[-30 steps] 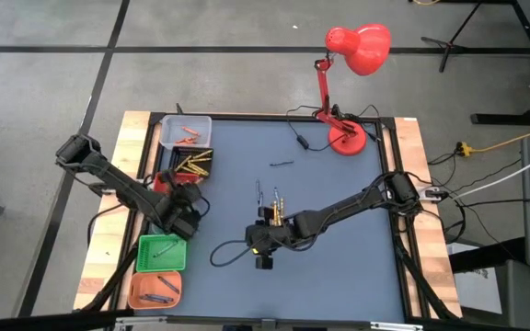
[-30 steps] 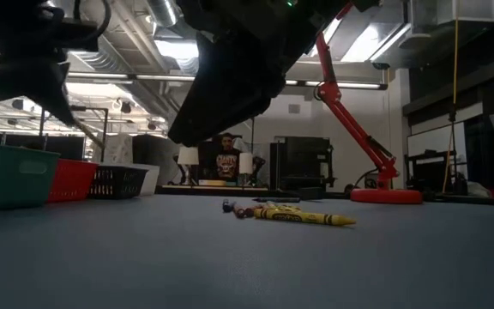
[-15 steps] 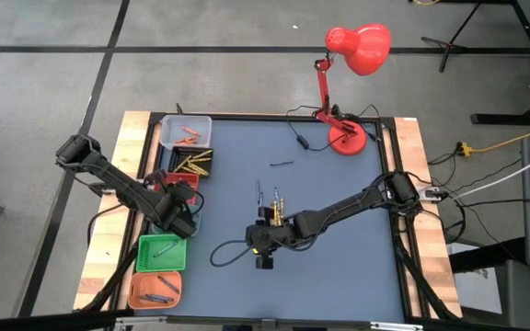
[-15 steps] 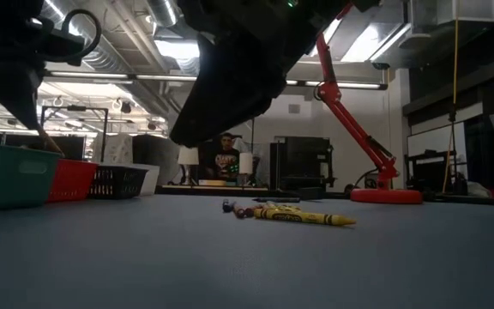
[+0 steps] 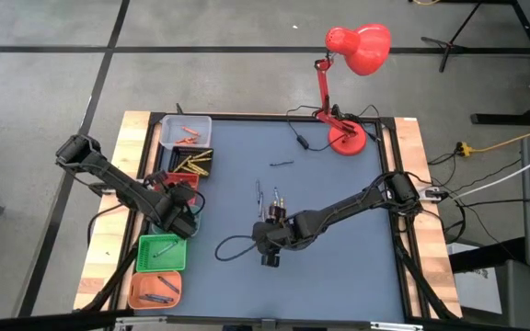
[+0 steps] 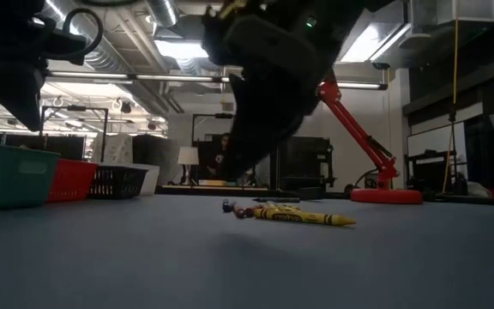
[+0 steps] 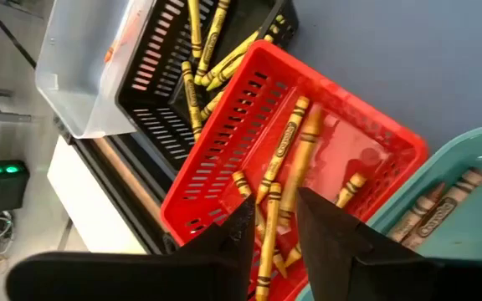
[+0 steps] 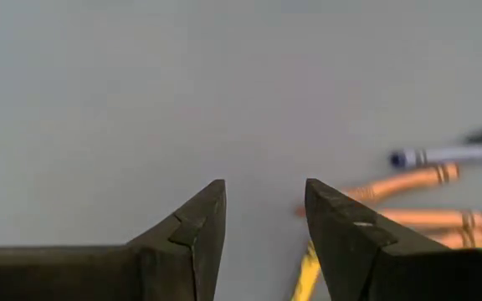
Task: Sort crayons
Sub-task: Put the yellow crayon into the orange bin
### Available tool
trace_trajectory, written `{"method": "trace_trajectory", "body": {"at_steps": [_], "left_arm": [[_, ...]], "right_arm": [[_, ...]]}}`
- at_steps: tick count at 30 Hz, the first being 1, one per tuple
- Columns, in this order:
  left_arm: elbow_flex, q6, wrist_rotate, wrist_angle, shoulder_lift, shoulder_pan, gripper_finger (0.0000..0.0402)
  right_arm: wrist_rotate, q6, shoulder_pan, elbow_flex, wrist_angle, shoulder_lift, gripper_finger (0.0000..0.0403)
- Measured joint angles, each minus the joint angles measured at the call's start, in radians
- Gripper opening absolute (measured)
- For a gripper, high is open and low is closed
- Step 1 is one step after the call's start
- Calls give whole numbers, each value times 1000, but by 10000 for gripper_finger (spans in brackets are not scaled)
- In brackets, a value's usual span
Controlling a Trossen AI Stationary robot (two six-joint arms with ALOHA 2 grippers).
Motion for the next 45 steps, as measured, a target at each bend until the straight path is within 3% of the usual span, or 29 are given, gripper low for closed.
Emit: {"method": "trace_trajectory", "body": {"at_steps": [7,12,20,45], "left_arm": [[0,1,-2,36,0,0,75],[0,1,-7,37,0,0,75],[0,1,-8,45,0,0,75],[0,2,-8,93,0,0,75]], "right_arm": [[-25,229,0,0,-168,0,163],[-32,304,1,0,-253,0,163],[-65,361,2,0,-325,0,163],[-65,359,53,-23,-306,31,163]]}}
